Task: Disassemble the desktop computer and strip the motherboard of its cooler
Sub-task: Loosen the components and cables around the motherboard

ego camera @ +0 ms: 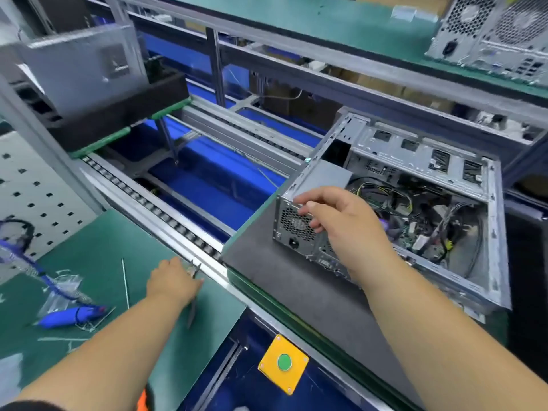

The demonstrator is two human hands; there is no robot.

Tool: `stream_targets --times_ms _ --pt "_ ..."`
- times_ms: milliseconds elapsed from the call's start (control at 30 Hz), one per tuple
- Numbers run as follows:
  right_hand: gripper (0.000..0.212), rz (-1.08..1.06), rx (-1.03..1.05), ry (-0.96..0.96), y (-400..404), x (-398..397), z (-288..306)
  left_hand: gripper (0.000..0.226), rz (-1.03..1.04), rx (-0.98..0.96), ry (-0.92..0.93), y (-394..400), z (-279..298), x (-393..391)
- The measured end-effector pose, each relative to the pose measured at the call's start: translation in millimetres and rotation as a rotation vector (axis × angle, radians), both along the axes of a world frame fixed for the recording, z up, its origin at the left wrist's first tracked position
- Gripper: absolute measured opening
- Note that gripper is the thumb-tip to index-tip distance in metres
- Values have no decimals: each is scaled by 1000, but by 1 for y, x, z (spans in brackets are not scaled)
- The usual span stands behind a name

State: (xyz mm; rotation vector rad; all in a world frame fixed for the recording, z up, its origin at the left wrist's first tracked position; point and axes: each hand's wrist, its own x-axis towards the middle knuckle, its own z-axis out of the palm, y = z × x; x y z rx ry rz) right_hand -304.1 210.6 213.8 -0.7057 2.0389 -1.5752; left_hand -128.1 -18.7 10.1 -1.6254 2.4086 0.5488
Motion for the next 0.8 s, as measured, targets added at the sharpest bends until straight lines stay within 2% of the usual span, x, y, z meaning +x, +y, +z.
stream_targets --times_ms 100,267,600,700,800 --pt "24 26 19 1 -13 7 -8 69 -47 -22 -116 -2 -20 5" --pt "24 29 34 5 -23 12 -14 65 -107 -110 -162 -6 -29 1" --pt "26 100 34 0 -37 21 -14 49 -96 14 -309 -10 -24 34" --pt "26 93 5 -25 -33 20 -8 45 -58 22 -238 -13 -9 28" --pt "25 61 -10 -25 -25 16 2 37 -54 -44 23 -14 21 7"
